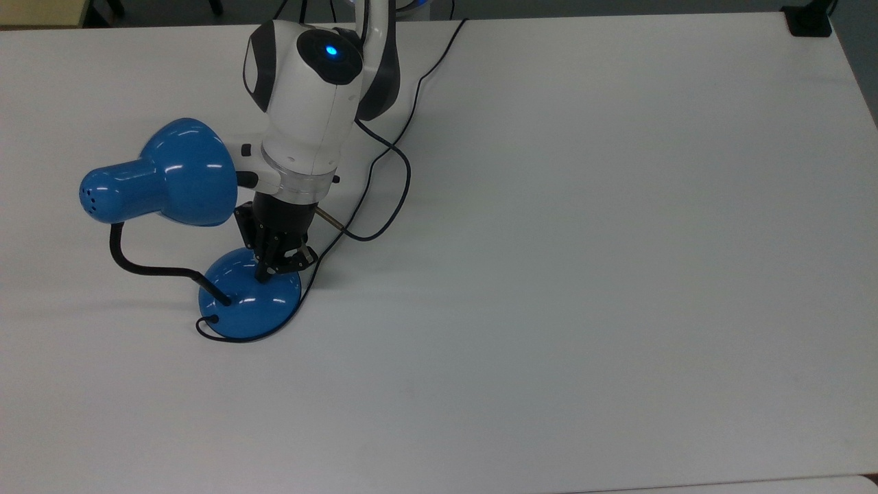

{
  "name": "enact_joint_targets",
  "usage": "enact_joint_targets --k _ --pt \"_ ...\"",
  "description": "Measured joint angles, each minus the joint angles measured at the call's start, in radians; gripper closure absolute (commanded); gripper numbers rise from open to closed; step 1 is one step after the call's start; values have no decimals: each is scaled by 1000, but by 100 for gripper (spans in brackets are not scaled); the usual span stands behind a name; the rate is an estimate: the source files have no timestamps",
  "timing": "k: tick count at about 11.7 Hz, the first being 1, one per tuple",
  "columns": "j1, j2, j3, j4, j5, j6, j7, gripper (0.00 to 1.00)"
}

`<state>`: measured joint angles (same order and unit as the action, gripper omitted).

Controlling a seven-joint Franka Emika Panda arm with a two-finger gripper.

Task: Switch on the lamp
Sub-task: 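Press down on the lamp base switch with the closed gripper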

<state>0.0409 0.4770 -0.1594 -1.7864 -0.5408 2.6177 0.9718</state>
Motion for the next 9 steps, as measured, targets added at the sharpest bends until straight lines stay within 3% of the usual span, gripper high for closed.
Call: enact_joint_targets --k 9 --pt "-19 -53 -1 -17 -1 22 3 100"
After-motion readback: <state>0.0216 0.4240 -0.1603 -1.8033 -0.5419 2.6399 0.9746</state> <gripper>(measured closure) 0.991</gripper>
